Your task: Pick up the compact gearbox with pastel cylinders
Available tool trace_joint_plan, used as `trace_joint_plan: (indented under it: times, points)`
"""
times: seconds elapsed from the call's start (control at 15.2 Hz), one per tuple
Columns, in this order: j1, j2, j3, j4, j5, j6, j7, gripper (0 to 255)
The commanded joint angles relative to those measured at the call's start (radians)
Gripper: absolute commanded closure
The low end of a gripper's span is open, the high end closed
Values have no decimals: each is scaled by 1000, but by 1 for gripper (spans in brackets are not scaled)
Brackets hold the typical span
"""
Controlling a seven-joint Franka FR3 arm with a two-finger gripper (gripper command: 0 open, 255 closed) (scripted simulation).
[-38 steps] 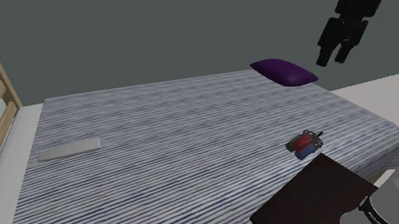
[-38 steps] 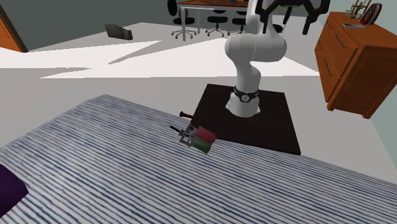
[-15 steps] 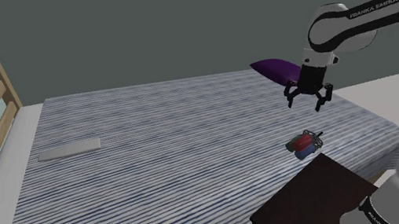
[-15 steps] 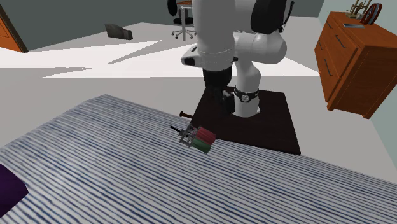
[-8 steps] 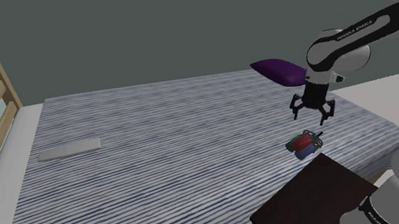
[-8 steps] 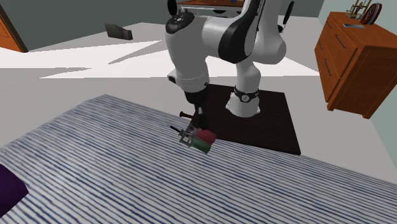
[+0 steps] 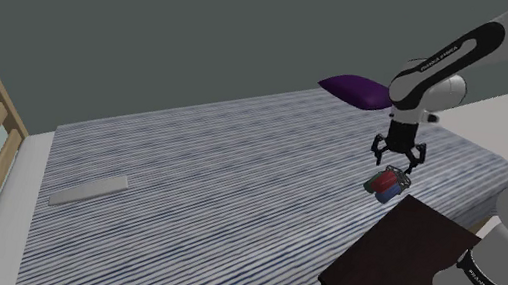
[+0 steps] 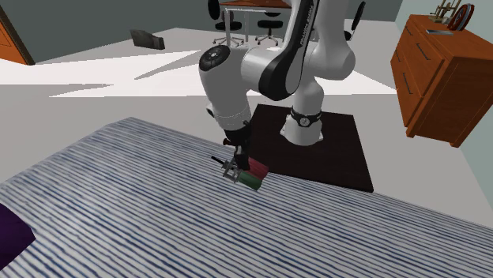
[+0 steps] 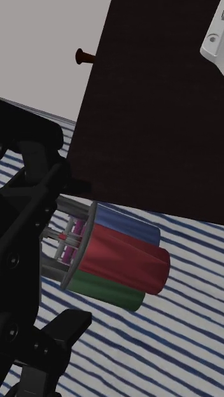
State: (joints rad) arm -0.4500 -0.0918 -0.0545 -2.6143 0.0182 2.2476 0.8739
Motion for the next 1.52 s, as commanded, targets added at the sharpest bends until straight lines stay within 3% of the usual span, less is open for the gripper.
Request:
trace_joint_plan:
  times: [0.0,0.2,0.26,0.86,1.45]
  points:
    - [0,26,-1,-6,2,33,-2,0]
    - [0,48,-1,-10,4,58,-4,0]
    - [0,49,-1,-8,4,58,-5,255]
    - [0,48,0,-10,4,58,-4,255]
    - [-2,-67,0,18,-6,-84,5,255]
